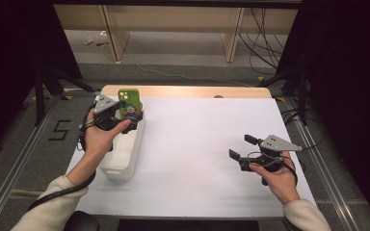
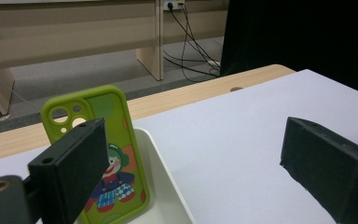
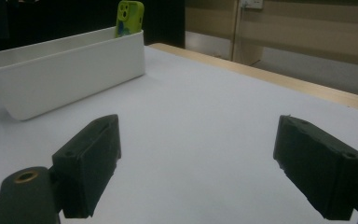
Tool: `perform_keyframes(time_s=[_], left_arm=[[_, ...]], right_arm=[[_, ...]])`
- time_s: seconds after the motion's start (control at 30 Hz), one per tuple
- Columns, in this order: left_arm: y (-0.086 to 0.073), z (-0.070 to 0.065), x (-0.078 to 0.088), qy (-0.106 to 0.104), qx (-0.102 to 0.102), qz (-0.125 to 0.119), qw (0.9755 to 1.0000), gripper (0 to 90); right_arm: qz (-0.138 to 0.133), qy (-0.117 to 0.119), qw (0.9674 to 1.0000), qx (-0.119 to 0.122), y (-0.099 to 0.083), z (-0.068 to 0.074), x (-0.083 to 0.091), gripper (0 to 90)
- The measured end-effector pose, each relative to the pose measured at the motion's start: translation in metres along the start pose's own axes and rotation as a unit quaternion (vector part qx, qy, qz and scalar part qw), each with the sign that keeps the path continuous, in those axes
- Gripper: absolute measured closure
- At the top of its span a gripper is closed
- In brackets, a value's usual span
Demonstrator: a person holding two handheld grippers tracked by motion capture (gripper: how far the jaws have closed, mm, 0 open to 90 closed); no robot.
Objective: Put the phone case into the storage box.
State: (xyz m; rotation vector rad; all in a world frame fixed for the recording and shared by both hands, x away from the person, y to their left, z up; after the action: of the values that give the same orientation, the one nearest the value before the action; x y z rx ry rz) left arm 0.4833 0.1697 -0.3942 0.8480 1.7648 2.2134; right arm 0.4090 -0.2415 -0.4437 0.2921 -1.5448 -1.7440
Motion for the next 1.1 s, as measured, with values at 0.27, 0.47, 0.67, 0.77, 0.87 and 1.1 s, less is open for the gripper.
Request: perform_keyframes(time_s=[0.27,0.47,0.67,0.77,0.87,1.1], left_arm=[[0.0,-0.013,0.004,-0.014,-0.01,-0.004,0.9998,6.9],[-0.003,-0.017,0.007,-0.021,-0.014,-0.004,0.9997,7.1],[-0.01,-0.023,0.008,-0.033,-0.016,0.002,0.9993,7.2],[-0.012,-0.026,0.009,-0.038,-0.017,0.002,0.9991,7.3],[-0.012,-0.029,0.01,-0.043,-0.02,0.001,0.9988,7.3],[-0.013,-0.034,0.014,-0.049,-0.024,0.0,0.9985,7.8]], right_arm=[[-0.001,0.002,1.0,0.0,0.0,0.0,0.001,15.9],[-0.001,0.001,1.0,-0.001,0.0,-0.001,0.001,15.9],[0.0,0.001,1.0,0.0,0.0,0.0,0.0,15.9],[-0.001,0.002,1.0,0.0,0.001,0.0,0.001,15.9],[-0.001,0.001,1.0,0.0,0.001,0.0,0.001,16.0],[-0.001,0.001,1.0,0.0,0.001,0.0,0.001,15.9]])
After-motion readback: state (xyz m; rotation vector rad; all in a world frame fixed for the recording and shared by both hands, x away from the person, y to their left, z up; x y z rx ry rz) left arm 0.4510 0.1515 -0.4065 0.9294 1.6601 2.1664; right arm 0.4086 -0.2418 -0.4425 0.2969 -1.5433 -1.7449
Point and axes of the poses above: each handheld gripper's, and its own axes: x roughly backward along the jaws, y roughly out of its top, z roughly to its left, the point moved 5 cm from there along -x, roughly forward along the jaws, and after that the axes turned 12 degrees about -x, right-handed, at the moved point
